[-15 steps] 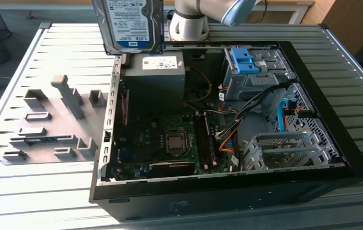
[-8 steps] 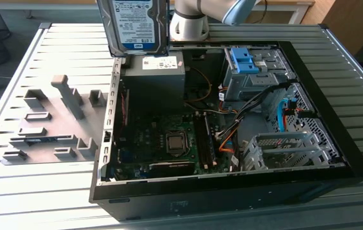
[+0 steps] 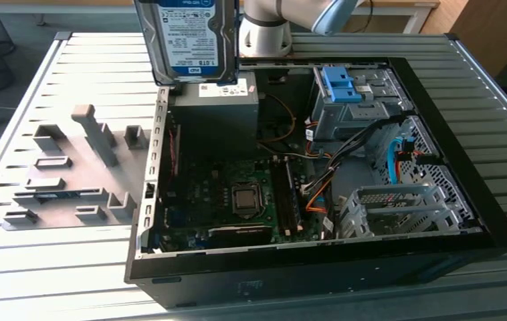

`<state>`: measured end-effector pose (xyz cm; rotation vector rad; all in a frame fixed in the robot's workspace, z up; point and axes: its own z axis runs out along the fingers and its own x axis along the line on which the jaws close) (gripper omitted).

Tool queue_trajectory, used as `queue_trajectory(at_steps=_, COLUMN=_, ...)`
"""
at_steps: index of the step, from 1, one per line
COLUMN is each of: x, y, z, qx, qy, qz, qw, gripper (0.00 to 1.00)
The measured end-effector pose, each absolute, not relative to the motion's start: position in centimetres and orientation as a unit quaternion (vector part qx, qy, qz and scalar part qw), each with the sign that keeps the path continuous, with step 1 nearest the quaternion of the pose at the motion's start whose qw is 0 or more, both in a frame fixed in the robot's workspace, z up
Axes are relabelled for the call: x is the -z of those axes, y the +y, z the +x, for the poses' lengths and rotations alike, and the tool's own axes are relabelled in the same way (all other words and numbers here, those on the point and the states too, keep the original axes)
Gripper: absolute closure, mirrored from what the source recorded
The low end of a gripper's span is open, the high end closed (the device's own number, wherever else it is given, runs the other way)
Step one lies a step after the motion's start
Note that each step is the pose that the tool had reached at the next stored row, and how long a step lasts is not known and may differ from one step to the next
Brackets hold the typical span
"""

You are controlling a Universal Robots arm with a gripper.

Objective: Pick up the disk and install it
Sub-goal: 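Pick up the disk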

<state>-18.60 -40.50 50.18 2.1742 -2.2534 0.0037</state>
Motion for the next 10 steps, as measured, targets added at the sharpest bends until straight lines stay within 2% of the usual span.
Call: queue_trajectory(at_steps=10, x=-50.18, y=-40.94, z=-17.59, qx=-0.001, qy=-0.720, qz=0.694, qw=0.005, gripper=0.64)
